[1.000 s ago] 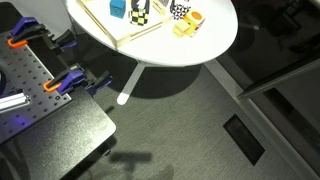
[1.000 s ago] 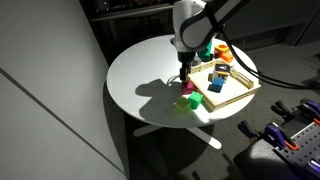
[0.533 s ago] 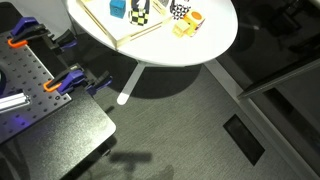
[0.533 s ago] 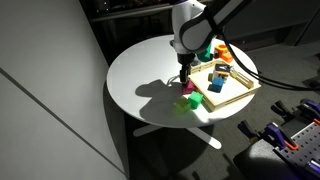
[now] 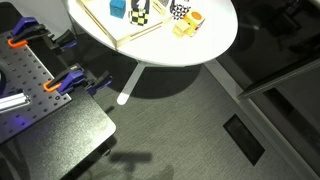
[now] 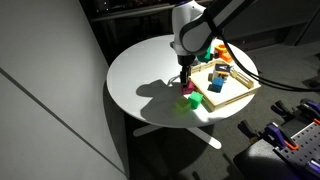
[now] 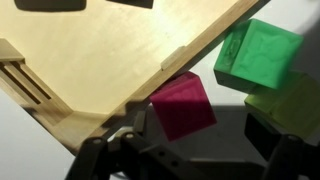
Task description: Lift the pink cube from the table and put it on the wooden tray
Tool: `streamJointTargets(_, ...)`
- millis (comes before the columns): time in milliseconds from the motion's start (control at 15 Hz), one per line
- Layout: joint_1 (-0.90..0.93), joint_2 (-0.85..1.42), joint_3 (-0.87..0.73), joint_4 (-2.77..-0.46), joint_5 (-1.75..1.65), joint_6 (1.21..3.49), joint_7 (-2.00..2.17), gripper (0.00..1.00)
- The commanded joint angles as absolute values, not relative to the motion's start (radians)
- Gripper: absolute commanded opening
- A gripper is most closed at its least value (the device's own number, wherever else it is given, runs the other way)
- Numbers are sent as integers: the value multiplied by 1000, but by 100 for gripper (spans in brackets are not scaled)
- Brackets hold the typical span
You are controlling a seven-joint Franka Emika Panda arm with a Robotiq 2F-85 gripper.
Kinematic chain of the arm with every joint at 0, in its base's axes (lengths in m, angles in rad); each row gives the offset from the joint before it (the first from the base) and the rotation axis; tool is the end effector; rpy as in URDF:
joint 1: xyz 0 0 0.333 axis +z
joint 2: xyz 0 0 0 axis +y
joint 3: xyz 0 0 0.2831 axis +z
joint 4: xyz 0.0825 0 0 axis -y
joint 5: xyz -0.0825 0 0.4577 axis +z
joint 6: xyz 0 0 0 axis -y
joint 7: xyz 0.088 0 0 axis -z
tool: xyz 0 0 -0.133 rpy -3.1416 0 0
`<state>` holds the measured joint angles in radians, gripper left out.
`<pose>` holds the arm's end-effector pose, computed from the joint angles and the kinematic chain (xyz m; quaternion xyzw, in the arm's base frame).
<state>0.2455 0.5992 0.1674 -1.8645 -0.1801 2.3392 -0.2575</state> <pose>0.5978 0.2609 0.0778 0.9234 0.3795 -0.0545 0.0175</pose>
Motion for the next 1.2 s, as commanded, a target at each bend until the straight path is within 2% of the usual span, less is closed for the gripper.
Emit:
streamJointTargets(0, 245, 602, 163, -1870, -218, 2376, -256, 100)
streamJointTargets(1133, 219, 661, 171, -1865, -220, 2467, -300, 100)
